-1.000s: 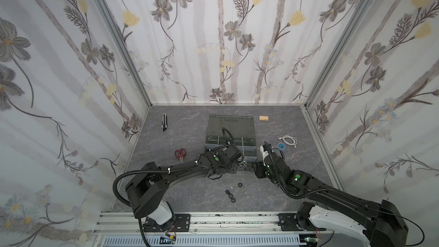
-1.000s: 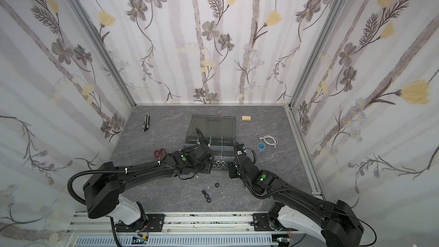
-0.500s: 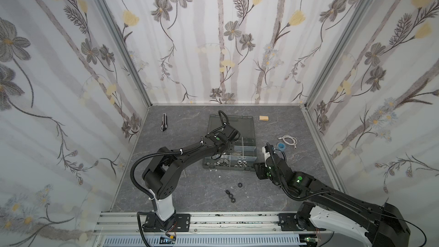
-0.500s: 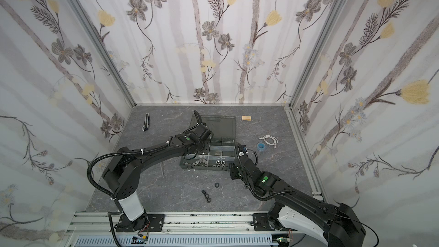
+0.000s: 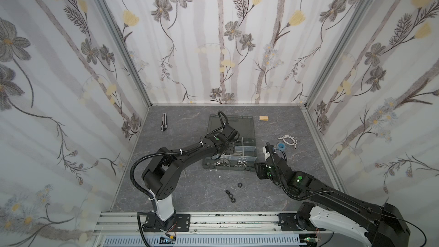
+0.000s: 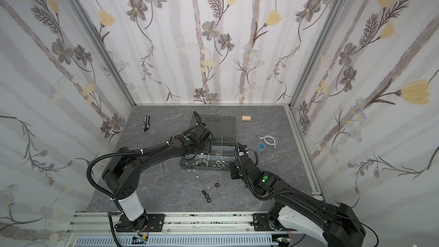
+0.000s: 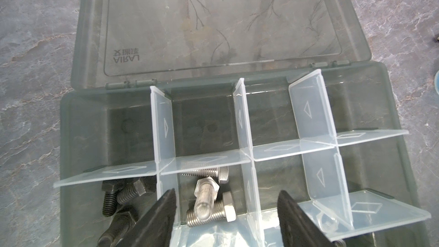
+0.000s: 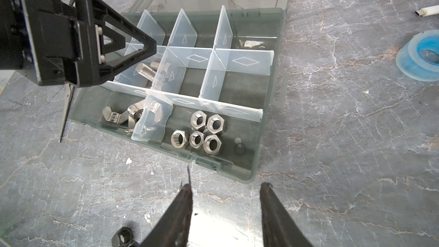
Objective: Sort the screws and nuts into containers
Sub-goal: 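Lower the silver bolt into the bolt compartment, open left gripper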
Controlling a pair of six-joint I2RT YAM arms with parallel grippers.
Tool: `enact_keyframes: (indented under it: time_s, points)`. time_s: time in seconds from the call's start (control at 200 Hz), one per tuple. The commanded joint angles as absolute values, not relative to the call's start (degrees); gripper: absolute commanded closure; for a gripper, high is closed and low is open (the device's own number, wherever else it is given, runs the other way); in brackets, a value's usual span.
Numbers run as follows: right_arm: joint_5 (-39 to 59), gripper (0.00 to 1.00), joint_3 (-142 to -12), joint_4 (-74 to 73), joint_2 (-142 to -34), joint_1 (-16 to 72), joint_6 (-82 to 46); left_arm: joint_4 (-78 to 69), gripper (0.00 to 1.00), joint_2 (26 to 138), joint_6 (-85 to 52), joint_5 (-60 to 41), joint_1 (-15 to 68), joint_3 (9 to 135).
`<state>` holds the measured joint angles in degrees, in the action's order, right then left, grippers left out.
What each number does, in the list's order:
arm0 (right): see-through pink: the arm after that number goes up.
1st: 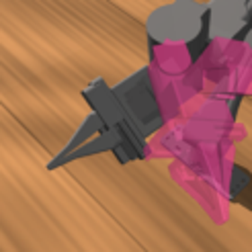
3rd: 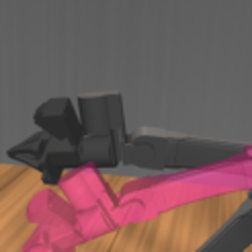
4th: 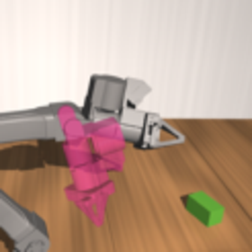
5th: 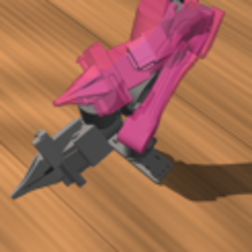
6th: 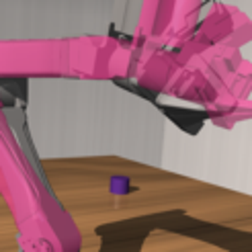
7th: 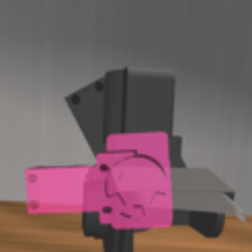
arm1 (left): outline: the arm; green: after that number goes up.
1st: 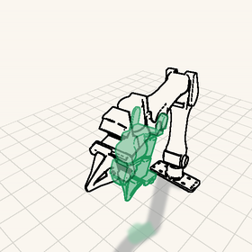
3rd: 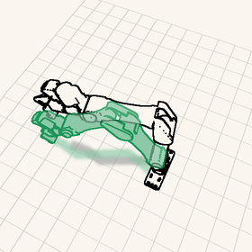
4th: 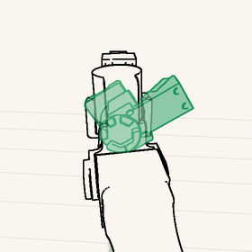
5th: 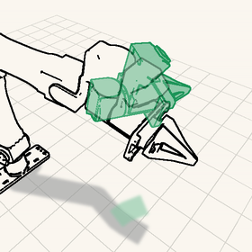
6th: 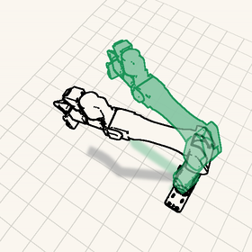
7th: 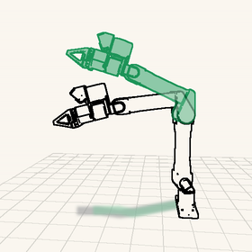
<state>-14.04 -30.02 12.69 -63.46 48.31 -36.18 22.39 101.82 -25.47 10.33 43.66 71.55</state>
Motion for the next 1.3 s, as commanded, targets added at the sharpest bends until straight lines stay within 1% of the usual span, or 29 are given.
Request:
enact_keyframes:
  time_s: [0.0,0.455,0.869,1.294]
  points:
    - [-15.2,0.53,-30.47,11.69,-63.65,48.28,-36.65,21.71,0.29,100.63,-25.7,11.63,43.52,70.74]
    - [-14.82,0.53,-30.49,11.78,-63.63,48.16,-36.32,21.18,0.28,96.03,-27.55,12.04,43.33,66.99]
    - [-14.61,0.53,-29.87,11.88,-63.11,48.09,-36.41,20.0,0.28,94.61,-28.03,11.1,43.24,66.04]
    - [-12.82,0.53,-28.69,11.79,-63.39,48.09,-37.44,18.38,0.28,89.12,-28.35,12.35,43.25,63.08]
